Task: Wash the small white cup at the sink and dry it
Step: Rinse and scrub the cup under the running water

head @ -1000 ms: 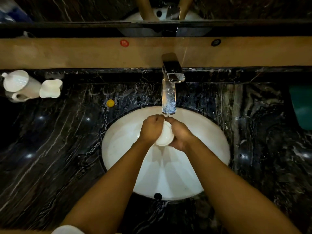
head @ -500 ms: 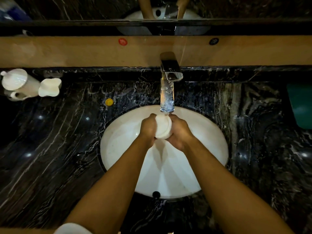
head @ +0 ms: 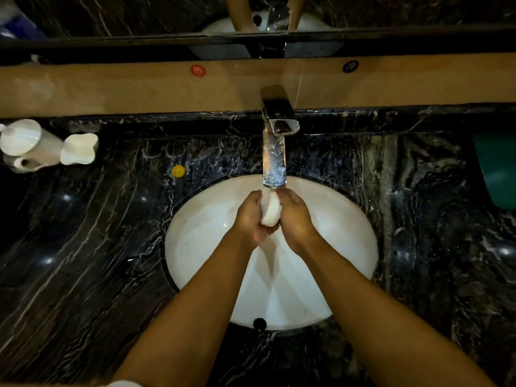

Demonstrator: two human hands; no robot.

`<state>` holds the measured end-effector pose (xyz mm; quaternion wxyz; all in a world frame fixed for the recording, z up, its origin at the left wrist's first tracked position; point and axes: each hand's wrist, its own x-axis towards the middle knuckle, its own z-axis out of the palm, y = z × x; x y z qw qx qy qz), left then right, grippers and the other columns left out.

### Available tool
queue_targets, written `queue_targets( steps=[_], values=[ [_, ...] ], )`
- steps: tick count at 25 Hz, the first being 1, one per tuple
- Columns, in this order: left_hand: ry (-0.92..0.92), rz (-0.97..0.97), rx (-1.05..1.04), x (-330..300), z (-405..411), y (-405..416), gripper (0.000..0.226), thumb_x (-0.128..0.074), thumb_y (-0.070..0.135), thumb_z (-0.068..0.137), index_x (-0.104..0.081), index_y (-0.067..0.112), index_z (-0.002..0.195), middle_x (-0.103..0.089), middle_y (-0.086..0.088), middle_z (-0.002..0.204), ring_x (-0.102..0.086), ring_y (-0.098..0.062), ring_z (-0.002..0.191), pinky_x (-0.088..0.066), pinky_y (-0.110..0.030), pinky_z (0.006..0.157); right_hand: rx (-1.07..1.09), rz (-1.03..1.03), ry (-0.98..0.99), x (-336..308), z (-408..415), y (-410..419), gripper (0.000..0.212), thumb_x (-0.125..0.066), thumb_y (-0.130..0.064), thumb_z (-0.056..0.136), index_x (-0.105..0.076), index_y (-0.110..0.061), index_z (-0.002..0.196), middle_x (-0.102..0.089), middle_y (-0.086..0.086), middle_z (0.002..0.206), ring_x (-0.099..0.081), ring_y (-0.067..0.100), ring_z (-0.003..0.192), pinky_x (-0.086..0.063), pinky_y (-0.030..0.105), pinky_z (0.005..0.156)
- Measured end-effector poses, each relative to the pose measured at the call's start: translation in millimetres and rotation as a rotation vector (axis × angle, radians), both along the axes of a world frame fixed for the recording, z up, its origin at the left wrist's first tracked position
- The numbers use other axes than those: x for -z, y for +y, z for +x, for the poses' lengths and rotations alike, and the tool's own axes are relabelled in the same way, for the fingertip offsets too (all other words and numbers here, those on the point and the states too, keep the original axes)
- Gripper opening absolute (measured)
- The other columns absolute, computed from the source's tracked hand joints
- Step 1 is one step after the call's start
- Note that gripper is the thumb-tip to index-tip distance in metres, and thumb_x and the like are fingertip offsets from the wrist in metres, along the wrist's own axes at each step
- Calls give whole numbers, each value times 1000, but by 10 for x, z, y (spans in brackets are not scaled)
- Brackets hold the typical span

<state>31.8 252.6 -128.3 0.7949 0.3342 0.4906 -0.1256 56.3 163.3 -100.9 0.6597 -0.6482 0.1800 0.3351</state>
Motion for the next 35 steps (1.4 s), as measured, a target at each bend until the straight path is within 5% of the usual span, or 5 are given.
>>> queue_targets(
  steps=[7,14,24,28,35],
  values=[
    [28,148,173,21,29,35,29,-46,37,91,-66,16,86,-69,-9,75,-65,-25,65,-54,-37,72,-203,-42,-63,9,-11,-145,30,-49,-30,101,-65,-5,106,-74,16,102,-71,23,90,-57,40,79],
    [-110,587,343,73,28,44,27,-59,27,96,-71,19,73,-72,-1,76,-65,-23,75,-49,-28,63,-23,14,406,-31,124,-124,26,-54,-34,95,-70,-16,105,-76,13,97,-72,33,89,-60,40,71],
    [42,-79,195,-108,52,114,38,-65,51,84,-72,18,102,-74,-8,89,-68,-28,92,-58,-41,78,-45,-170,-171,68,-2,30,27,-51,-44,95,-68,-23,93,-76,0,90,-73,19,87,-59,37,75],
    [31,-91,57,-95,204,51,29,-58,45,88,-66,18,84,-67,0,73,-71,-17,74,-55,-27,68,-231,-200,-304,82,-137,-19,19,-49,-40,101,-59,-30,87,-68,-15,78,-61,-13,68,-44,6,55],
    [41,77,-59,37,220,36,25,-54,32,91,-58,21,70,-52,1,55,-50,-18,57,-42,-29,62,-244,-214,-267,107,-166,-184,21,-62,-39,93,-62,-24,78,-69,-5,79,-61,5,69,-49,27,68]
  ],
)
